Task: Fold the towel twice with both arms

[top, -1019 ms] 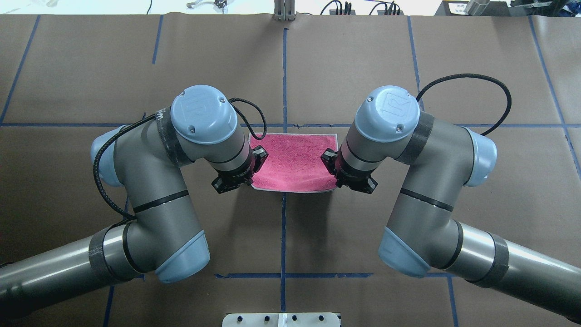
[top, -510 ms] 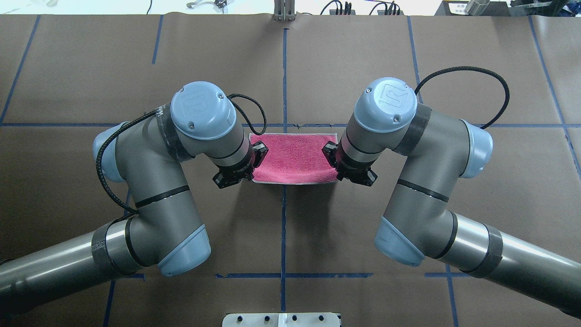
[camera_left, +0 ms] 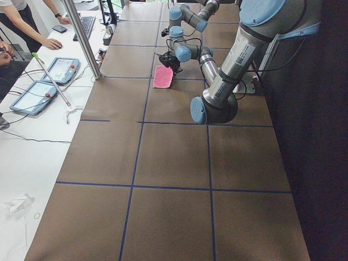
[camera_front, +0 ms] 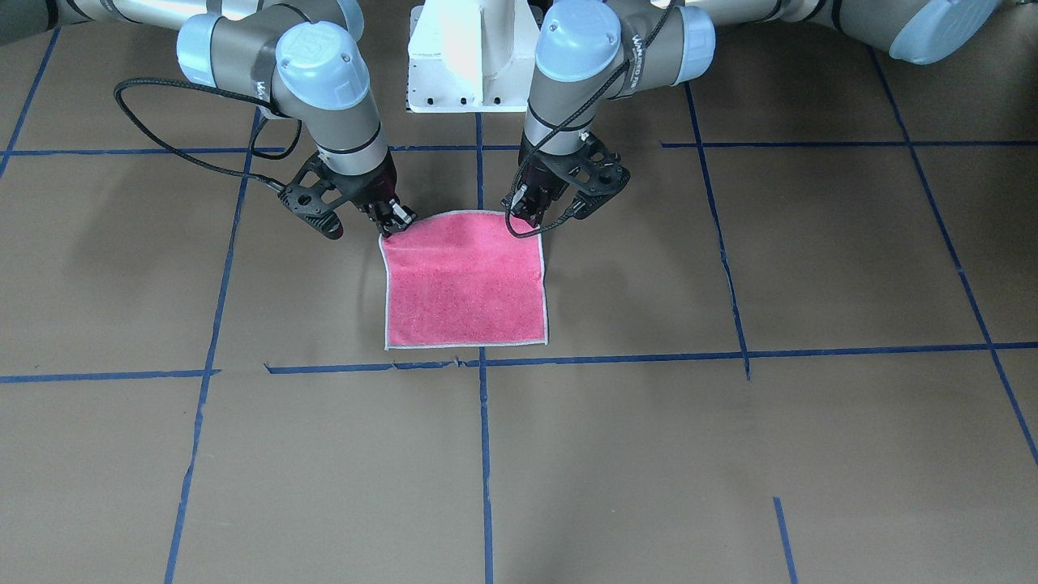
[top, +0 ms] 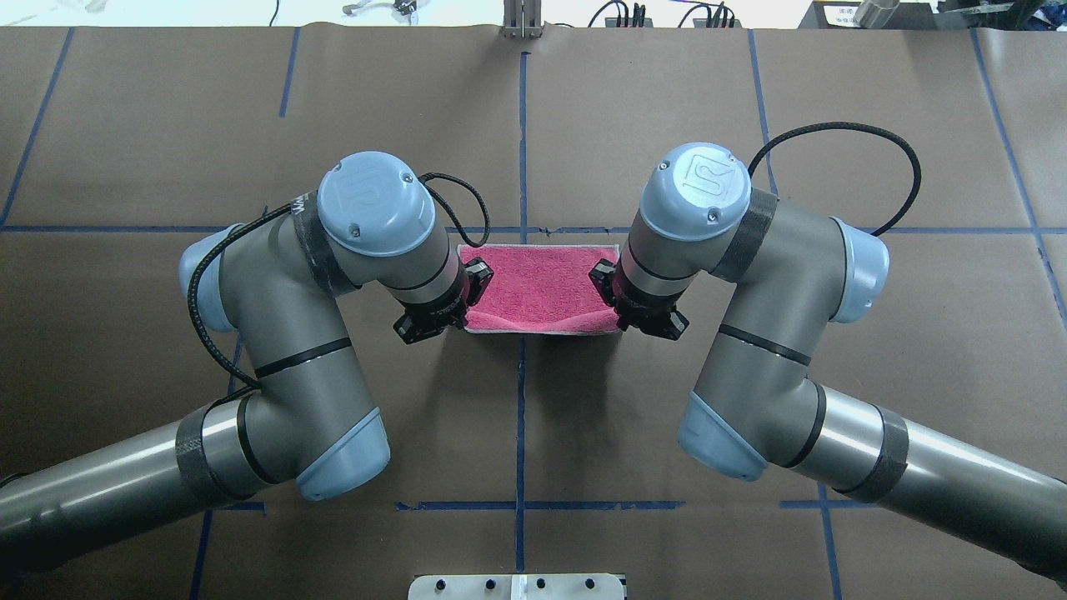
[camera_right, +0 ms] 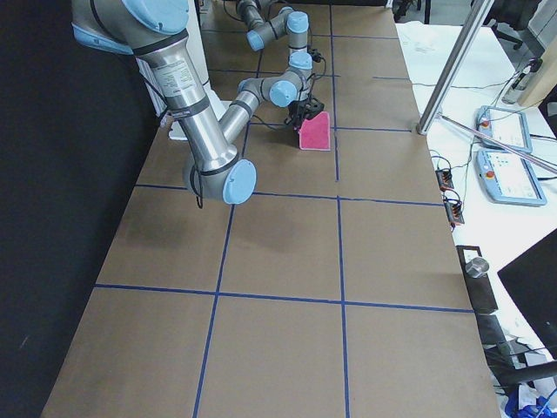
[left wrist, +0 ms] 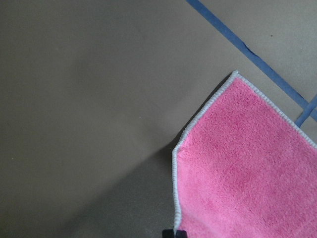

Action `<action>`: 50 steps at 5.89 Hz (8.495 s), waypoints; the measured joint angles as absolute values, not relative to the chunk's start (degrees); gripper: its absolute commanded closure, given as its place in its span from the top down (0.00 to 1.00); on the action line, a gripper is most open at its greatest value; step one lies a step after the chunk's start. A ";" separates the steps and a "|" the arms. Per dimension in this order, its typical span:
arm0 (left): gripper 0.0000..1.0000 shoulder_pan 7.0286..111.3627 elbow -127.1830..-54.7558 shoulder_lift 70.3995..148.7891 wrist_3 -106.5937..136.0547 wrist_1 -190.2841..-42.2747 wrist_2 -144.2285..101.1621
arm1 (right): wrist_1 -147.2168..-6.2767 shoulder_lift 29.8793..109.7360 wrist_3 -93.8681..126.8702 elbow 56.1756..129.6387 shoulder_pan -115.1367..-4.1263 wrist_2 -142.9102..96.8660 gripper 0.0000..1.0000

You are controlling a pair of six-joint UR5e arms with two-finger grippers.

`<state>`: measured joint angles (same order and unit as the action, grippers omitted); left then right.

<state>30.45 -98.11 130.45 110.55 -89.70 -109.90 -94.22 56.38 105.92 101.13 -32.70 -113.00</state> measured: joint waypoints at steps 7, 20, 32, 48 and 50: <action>0.00 31.52 -92.14 130.49 110.92 -97.41 -109.86 | -87.39 55.87 104.97 94.85 -33.99 -114.05 0.05; 0.00 34.95 -83.86 133.46 115.75 -102.83 -109.86 | -87.27 49.47 103.58 85.40 -38.01 -117.21 0.07; 1.00 42.10 -94.32 124.76 90.43 -107.63 -113.03 | -88.07 55.41 81.77 97.75 -49.97 -123.25 1.00; 0.54 32.52 -83.84 127.88 78.51 -111.09 -112.12 | -88.24 70.95 43.47 96.27 -60.36 -123.69 1.00; 0.42 32.09 -83.79 128.00 78.70 -111.09 -112.15 | -88.15 70.99 43.26 96.29 -60.60 -124.27 1.00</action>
<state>32.09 -83.79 128.00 78.70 -111.09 -112.15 -88.15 70.99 43.26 96.29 -60.60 -124.27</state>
